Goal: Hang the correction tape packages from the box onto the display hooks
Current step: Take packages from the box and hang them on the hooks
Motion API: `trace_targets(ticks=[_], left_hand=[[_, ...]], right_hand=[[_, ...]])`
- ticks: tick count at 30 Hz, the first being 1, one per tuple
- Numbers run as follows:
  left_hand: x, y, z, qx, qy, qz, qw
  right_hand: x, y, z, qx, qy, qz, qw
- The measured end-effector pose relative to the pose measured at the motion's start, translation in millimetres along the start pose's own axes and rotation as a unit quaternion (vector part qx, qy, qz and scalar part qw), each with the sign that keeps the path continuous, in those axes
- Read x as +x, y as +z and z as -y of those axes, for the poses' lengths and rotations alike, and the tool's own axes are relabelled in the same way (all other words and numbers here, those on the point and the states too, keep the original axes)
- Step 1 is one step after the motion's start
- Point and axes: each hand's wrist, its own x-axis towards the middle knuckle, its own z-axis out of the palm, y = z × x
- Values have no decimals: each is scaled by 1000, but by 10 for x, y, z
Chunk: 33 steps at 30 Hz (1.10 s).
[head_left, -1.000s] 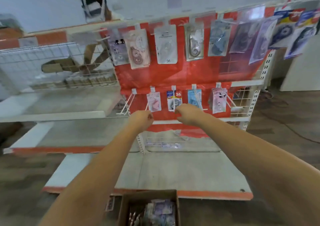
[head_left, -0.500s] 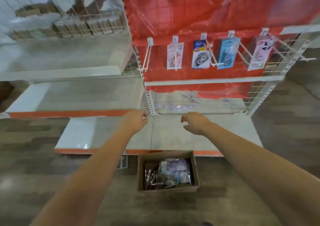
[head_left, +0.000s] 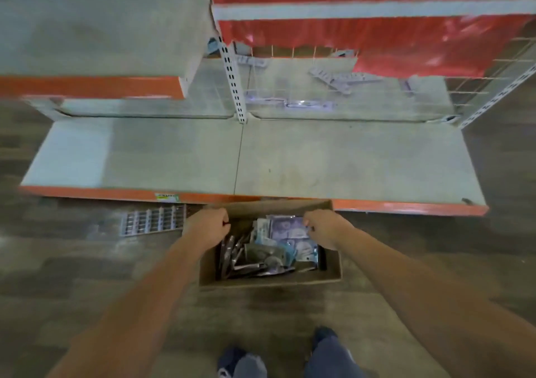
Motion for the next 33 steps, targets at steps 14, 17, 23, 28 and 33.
trace_targets(ticks=[14, 17, 23, 28, 33], left_hand=[[1941, 2403, 521, 25, -19, 53, 998], [2176, 2659, 574, 61, 2, 86, 994], [2348, 2857, 705, 182, 61, 115, 975], [2273, 2812, 579, 333, 78, 111, 933], [2199, 2817, 575, 422, 108, 116, 893]], right_hand=[[2314, 2339, -315, -29, -105, 13, 994], [2575, 2489, -249, -52, -141, -13, 989], [2718, 2662, -205, -101, -154, -9, 983], [2641, 2715, -208, -125, -114, -20, 985], [2566, 2732, -274, -103, -78, 1, 992]])
